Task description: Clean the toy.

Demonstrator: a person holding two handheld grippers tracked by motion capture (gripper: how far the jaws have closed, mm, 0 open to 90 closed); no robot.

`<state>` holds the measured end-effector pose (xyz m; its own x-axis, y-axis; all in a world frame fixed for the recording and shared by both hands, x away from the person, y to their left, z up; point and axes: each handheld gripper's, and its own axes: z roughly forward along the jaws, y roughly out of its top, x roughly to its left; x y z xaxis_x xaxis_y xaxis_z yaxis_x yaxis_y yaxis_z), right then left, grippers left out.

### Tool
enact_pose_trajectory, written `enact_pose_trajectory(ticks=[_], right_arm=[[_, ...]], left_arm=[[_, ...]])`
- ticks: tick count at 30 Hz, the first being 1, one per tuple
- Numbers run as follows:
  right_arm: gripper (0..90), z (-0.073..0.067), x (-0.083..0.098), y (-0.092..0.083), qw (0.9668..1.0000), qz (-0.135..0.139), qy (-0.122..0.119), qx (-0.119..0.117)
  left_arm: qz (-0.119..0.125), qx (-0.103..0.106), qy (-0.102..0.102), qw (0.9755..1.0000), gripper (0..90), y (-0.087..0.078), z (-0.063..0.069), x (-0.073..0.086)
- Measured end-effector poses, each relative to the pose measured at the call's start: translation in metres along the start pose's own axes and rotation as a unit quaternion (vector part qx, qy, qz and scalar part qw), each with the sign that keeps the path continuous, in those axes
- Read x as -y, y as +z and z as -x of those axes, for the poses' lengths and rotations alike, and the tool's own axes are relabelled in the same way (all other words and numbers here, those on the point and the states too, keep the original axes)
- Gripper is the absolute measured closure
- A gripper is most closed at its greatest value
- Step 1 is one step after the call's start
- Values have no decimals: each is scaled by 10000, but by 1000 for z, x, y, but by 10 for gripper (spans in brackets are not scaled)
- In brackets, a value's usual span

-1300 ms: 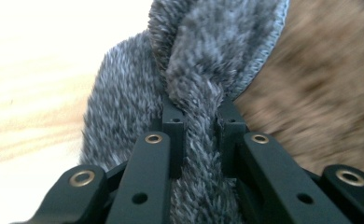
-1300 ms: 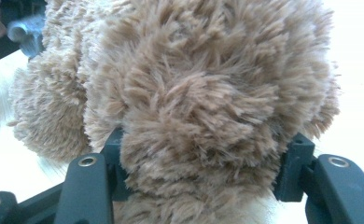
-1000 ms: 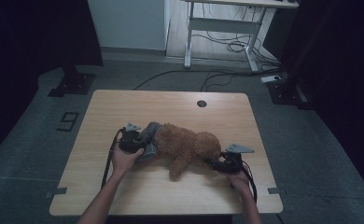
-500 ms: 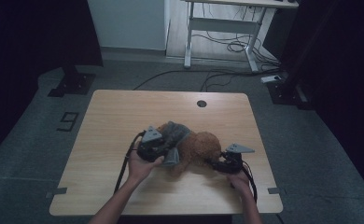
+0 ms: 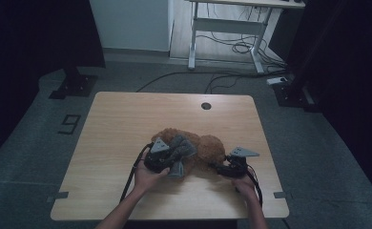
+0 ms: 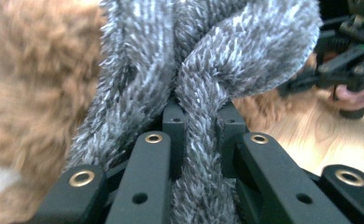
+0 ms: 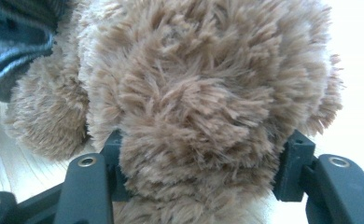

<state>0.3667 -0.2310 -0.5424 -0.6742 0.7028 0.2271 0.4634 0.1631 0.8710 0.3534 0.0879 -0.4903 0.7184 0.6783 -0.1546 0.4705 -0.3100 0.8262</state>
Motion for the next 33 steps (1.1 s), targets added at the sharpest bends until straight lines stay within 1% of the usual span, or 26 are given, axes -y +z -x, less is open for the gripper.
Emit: enact_pose_trajectory(ticks=[5, 10, 13, 20, 24, 27, 30, 33], right_arm=[[391, 1, 0, 0, 10000, 13, 27, -26], [391, 1, 0, 0, 10000, 12, 41, -36], [391, 2, 0, 0, 10000, 15, 62, -46], [390, 2, 0, 0, 9999, 15, 90, -61], [390, 3, 0, 0, 9999, 24, 110, -67], [391, 4, 0, 0, 9998, 32, 161, -76], [391, 4, 1, 0, 9998, 23, 188, -78], [391, 4, 1, 0, 9998, 21, 170, -64]], left_arm=[[-122, 53, -95, 9999, 782, -4, -8, 11], [-314, 5, -71, 9995, 781, -9, -14, 18], [-424, -60, -134, 9990, 780, -13, -21, 26], [-467, -119, -298, 9984, 779, -21, -33, 39], [-371, -112, -361, 9986, 779, -28, -36, 38], [-212, -142, -313, 9992, 780, -34, -34, 32], [-6, -173, -214, 9996, 780, -39, -28, 21], [192, -124, -107, 9997, 780, -42, -19, 4]])
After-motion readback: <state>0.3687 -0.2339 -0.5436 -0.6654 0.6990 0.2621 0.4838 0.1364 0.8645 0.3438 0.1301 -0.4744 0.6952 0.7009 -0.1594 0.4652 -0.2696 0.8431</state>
